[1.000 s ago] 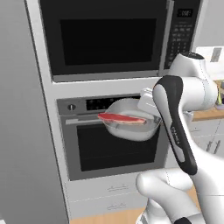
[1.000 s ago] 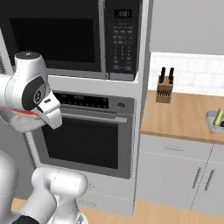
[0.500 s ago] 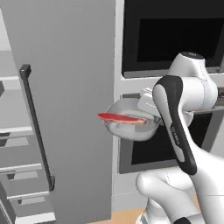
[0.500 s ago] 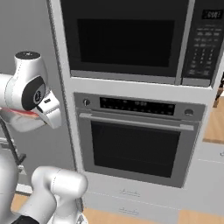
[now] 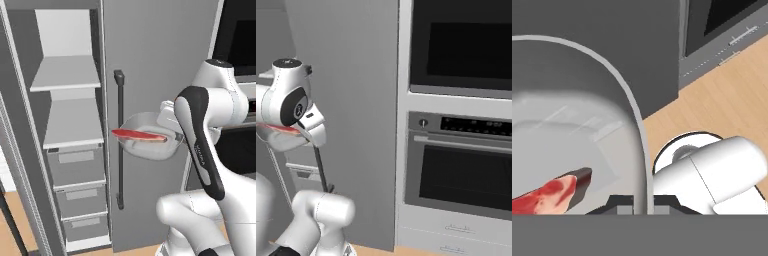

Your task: Take the meat container that has the steak and place it on the second highest rack of the freezer. Then take the vegetable container that has the corn and eggplant and place it on the highest rack of the freezer.

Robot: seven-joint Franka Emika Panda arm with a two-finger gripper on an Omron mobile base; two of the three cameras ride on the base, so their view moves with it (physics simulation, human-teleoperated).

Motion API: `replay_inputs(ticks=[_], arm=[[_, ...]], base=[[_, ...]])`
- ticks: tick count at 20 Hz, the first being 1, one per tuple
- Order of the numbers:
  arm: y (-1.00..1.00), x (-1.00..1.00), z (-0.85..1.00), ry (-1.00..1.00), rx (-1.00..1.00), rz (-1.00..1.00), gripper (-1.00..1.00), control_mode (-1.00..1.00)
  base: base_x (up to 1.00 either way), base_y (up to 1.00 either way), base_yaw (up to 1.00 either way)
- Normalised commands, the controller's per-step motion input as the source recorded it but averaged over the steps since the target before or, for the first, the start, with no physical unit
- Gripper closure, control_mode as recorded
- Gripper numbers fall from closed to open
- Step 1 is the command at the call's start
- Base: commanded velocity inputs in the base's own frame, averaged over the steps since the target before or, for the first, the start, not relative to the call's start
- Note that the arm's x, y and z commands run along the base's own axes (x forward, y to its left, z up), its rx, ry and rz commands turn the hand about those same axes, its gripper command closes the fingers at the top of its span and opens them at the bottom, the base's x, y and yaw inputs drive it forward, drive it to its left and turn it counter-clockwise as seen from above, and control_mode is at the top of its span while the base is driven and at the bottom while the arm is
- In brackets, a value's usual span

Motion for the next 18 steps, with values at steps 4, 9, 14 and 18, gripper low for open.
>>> replay_inputs(ticks=[4,9,14,18], arm=[[0.0,0.0,0.0,0.0,0.0,0.0,1.0,1.0],[0.0,0.0,0.0,0.0,0.0,0.0,1.0,1.0],[0.0,0.0,0.0,0.0,0.0,0.0,1.0,1.0],[0.0,0.0,0.0,0.0,0.0,0.0,1.0,1.0]], base=[[-0.13,0.77,-0.1],[0.11,0.32,-0.14],[0.33,0.34,-0.17],[0.33,0.72,-0.15]])
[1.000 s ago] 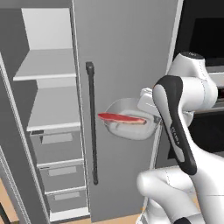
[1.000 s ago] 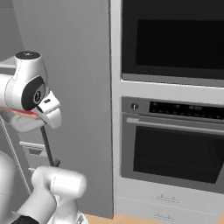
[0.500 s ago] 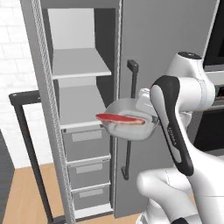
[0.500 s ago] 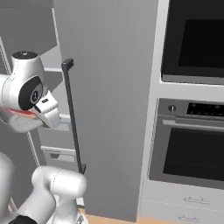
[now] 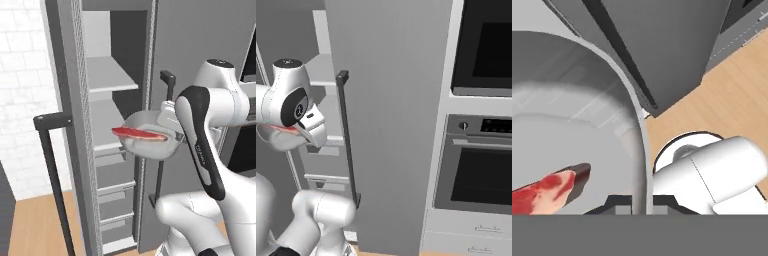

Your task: Take the meat container that has the steak and place it on the second highest rack of the freezer. Then take the vegetable container that has the corn and eggplant and place it on the highest rack of the freezer.

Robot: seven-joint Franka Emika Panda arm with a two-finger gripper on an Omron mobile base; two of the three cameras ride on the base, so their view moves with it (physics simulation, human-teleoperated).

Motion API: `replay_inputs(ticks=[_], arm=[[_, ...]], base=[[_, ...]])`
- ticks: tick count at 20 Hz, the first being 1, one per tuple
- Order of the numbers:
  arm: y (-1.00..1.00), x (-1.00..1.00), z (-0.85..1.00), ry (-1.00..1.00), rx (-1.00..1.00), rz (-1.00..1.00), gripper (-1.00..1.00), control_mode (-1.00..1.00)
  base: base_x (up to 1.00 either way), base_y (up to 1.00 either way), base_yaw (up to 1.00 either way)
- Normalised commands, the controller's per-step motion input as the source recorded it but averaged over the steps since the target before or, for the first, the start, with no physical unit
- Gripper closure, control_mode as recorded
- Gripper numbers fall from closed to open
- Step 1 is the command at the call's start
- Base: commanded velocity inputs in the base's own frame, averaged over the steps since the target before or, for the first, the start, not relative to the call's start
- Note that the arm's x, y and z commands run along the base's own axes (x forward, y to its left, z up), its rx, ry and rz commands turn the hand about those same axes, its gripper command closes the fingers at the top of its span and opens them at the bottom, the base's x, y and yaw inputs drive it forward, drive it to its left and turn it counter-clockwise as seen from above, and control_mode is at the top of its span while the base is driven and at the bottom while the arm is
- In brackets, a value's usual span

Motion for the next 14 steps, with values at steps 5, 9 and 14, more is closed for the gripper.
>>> replay_inputs(ticks=[5,9,14], arm=[[0.0,0.0,0.0,0.0,0.0,0.0,1.0,1.0],[0.0,0.0,0.0,0.0,0.0,0.0,1.0,1.0],[0.0,0.09,-0.2,0.05,0.0,-0.04,1.0,-1.0]], base=[[0.65,0.55,-0.1],[0.71,0.17,-0.1],[0.3,0.03,-0.07]])
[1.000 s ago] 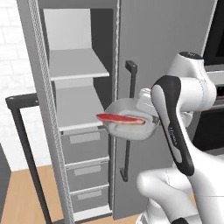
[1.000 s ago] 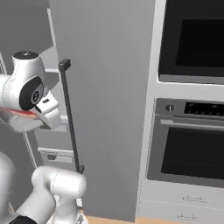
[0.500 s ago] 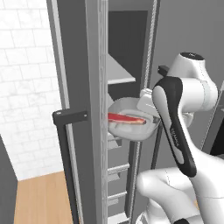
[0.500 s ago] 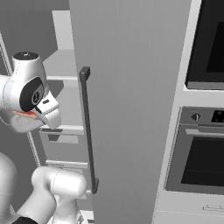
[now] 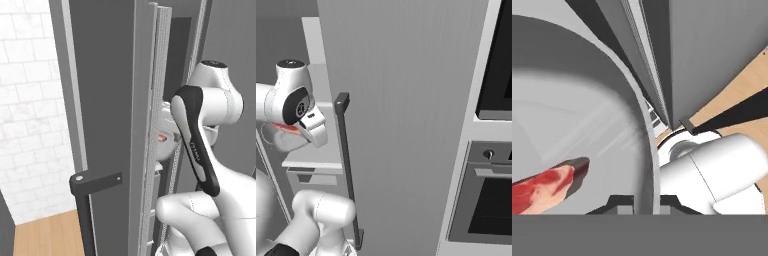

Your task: Take the meat container that has the steak and place it on the second highest rack of the freezer. Then take the vegetable container that has the corn and eggplant and place it on the highest rack of the freezer.

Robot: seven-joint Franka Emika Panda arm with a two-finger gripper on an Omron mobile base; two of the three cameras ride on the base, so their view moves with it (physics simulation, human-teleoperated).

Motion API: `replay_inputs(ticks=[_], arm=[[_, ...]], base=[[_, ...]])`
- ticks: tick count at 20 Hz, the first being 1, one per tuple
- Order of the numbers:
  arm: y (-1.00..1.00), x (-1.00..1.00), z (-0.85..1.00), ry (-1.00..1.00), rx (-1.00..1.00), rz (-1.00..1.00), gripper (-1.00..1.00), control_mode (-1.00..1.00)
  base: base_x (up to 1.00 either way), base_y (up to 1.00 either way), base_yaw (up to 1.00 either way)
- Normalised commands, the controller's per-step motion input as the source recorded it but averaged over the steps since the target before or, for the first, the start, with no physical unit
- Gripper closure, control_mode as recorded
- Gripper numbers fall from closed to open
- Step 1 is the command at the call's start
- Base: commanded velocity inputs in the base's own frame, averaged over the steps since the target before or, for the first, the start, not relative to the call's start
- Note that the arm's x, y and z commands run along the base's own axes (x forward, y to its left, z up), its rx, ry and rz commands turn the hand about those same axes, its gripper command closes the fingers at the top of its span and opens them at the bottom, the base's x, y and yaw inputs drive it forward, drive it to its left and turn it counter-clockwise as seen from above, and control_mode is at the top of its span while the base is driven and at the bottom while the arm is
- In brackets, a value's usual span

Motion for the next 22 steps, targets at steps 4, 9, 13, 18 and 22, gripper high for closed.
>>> replay_inputs(ticks=[4,9,13,18,22], arm=[[0.0,0.14,-0.75,0.1,0.0,-0.08,1.0,-1.0],[0.12,0.22,-0.73,0.15,0.02,-0.07,1.0,-1.0],[0.2,-0.05,-0.5,0.09,0.07,-0.03,1.0,-1.0],[0.28,0.24,-0.24,0.05,0.05,-0.08,1.0,-1.0],[0.51,0.68,-0.24,0.0,0.0,-0.13,1.0,-1.0]], base=[[0.0,0.0,0.0],[0.0,0.0,0.0],[0.0,0.0,0.0],[0.0,0.0,0.0],[0.0,0.0,0.0]])
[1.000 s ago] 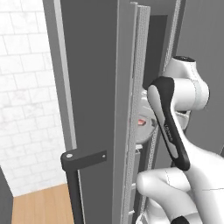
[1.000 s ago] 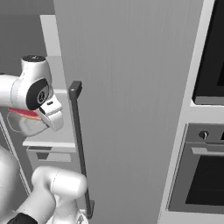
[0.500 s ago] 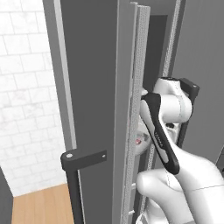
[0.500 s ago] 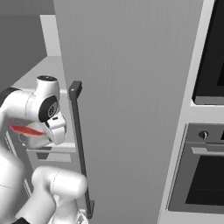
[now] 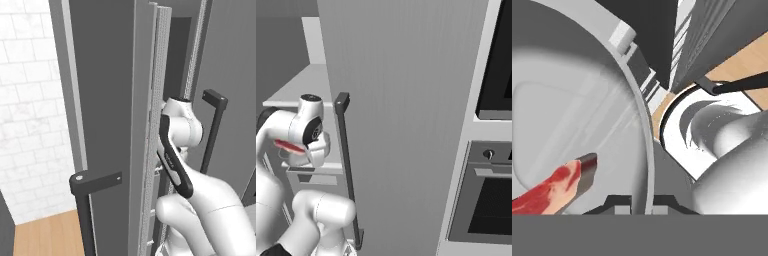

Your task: Take the meat container that has the steak and place it on the second highest rack of the freezer. Then take the vegetable container that has the corn and eggplant and place it on the highest rack of the freezer.

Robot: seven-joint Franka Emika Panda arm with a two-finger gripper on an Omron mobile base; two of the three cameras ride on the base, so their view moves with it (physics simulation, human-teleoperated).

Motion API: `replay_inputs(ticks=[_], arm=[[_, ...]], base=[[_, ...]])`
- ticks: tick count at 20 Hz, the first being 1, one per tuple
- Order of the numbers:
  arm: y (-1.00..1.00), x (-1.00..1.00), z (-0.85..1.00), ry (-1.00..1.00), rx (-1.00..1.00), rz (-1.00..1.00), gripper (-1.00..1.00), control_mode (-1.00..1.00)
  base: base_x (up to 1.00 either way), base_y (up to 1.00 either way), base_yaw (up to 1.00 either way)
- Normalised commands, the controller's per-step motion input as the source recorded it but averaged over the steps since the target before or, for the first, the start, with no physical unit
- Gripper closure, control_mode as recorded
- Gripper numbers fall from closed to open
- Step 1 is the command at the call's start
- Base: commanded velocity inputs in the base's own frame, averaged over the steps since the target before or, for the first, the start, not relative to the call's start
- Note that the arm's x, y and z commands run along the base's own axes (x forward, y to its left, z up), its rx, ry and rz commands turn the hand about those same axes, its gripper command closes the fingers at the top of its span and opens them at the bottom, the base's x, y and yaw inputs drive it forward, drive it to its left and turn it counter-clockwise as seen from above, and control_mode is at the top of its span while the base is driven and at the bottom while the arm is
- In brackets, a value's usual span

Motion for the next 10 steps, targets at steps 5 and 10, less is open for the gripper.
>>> replay_inputs(ticks=[5,10], arm=[[0.25,0.81,-0.26,0.0,0.0,-0.15,1.0,-1.0],[0.0,0.72,-0.4,0.0,0.01,-0.08,1.0,-1.0]], base=[[0.0,0.0,0.0],[0.0,0.0,0.0]])
